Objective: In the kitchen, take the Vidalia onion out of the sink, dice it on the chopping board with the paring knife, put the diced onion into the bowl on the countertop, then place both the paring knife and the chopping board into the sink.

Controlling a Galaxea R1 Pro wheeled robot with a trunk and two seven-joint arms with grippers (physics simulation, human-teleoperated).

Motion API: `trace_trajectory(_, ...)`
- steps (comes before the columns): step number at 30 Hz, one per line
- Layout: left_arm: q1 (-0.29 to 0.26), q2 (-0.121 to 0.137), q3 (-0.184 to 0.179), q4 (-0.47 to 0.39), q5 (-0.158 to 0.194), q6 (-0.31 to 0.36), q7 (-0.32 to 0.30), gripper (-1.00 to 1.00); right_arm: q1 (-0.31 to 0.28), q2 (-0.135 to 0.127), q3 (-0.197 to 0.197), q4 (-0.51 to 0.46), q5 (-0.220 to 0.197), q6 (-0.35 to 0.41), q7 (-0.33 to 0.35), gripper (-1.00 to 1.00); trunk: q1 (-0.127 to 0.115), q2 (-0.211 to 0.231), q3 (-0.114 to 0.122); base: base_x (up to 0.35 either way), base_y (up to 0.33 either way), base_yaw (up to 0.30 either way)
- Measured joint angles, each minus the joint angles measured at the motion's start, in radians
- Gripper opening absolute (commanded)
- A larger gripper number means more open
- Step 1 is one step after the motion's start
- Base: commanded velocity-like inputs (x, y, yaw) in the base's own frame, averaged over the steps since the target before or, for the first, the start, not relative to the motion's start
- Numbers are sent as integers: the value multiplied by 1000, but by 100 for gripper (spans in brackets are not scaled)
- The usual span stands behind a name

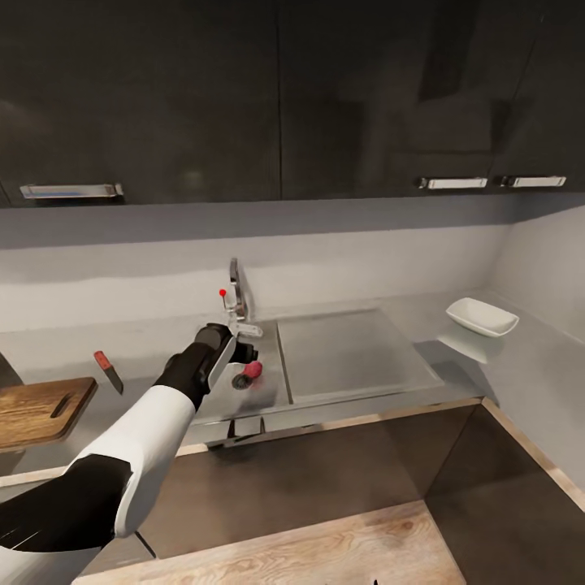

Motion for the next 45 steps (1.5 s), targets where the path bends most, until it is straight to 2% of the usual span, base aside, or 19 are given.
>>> trace_trajectory(13,0,0,1,18,1,-1,0,100,0,0,0,0,0,0,0,100,-1,0,-11,188,-63,0)
trace_trajectory(15,0,0,13,19,1,-1,0,100,0,0,0,0,0,0,0,100,-1,0,-13,288,-77,0)
trace_trajectory(18,0,0,58,31,1,-12,0,100,0,0,0,0,0,1,0,100,0,0,-17,155,-24,0)
trace_trajectory(22,0,0,80,75,1,-91,0,100,0,0,0,0,0,1,0,100,0,0,-22,36,-5,0)
trace_trajectory(27,0,0,85,97,0,-115,0,100,0,0,0,0,0,3,0,100,0,0,-28,7,-1,0)
trace_trajectory(45,0,5,86,127,0,-122,3,100,0,0,0,0,0,14,0,100,0,0,-54,58,-26,0)
